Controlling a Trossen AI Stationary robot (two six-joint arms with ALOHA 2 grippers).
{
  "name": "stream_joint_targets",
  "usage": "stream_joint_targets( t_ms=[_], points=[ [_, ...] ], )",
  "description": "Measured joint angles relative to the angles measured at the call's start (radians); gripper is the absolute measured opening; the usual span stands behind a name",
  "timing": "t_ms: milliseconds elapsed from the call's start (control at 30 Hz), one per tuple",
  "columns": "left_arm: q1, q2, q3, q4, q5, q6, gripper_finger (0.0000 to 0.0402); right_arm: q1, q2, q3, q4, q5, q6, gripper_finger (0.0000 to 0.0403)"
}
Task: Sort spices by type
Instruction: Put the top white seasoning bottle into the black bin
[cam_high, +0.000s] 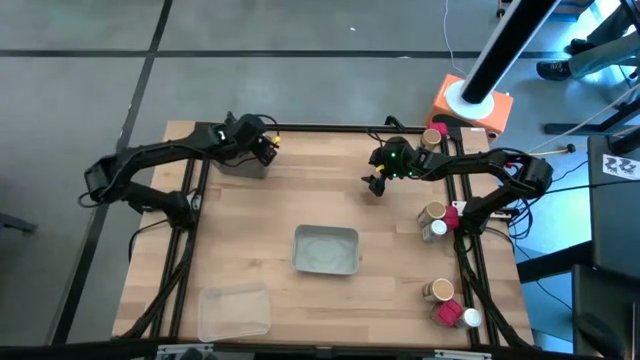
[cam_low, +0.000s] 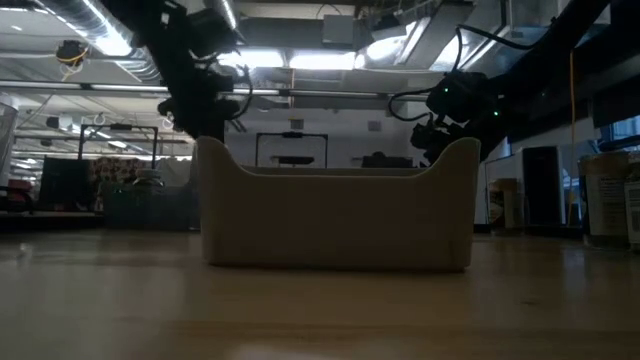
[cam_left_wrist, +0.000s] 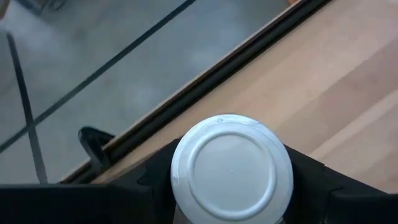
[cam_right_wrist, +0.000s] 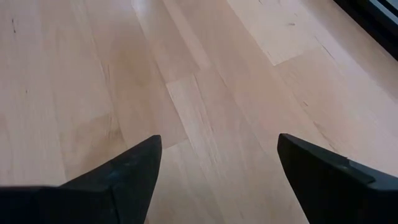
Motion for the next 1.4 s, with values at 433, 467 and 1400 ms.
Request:
stream_joint_targets(
  t_ms=[433,467,1400],
  points=[
    [0.038,0.000,-0.140,0.164,-0.088,-0.103,0.0202,0.000,0.000,0.000,0.001,0.000,0.000,0.0319],
    [0.043,0.000,-0.153,0.180,-0.090,-0.111,0.0202,0.000,0.000,0.000,0.001,0.000,0.000,0.0319],
    [0.091,0.000,-0.252,0.245,-0.104,-0.134,0.0202,0.001,0.000,0.000,0.001,0.000,0.001,0.0319]
  ],
)
